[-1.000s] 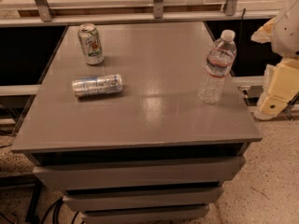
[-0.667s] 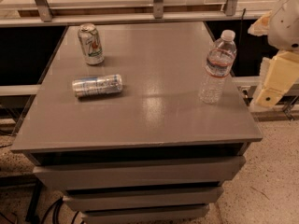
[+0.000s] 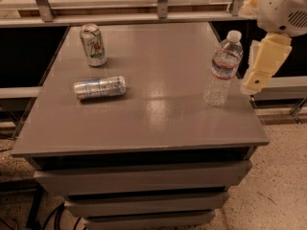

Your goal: Place redbull can upright

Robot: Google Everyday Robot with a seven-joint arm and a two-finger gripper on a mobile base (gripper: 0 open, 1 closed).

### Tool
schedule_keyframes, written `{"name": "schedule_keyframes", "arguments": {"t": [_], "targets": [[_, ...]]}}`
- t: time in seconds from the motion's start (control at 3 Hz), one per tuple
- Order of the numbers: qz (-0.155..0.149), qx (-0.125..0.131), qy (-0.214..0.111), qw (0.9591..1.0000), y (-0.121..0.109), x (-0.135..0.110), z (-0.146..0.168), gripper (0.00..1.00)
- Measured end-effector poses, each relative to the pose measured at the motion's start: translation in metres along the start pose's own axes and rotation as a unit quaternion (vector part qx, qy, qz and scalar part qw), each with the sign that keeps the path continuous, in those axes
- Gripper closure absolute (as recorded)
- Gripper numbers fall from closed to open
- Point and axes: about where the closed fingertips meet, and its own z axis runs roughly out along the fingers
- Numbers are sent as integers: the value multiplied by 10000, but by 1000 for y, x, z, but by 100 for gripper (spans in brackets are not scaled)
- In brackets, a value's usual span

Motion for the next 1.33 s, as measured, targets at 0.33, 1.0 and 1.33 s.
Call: {"name": "schedule_keyframes", "arguments": {"t": [0.33,1.0,1.33], "targets": [[-317,59,-187,9993,-8,-28,-1,0],[-1075,-126,-534,9927,5,-89,10,0],[-1357,-273,-605,9885,13,-114,21,0]]}}
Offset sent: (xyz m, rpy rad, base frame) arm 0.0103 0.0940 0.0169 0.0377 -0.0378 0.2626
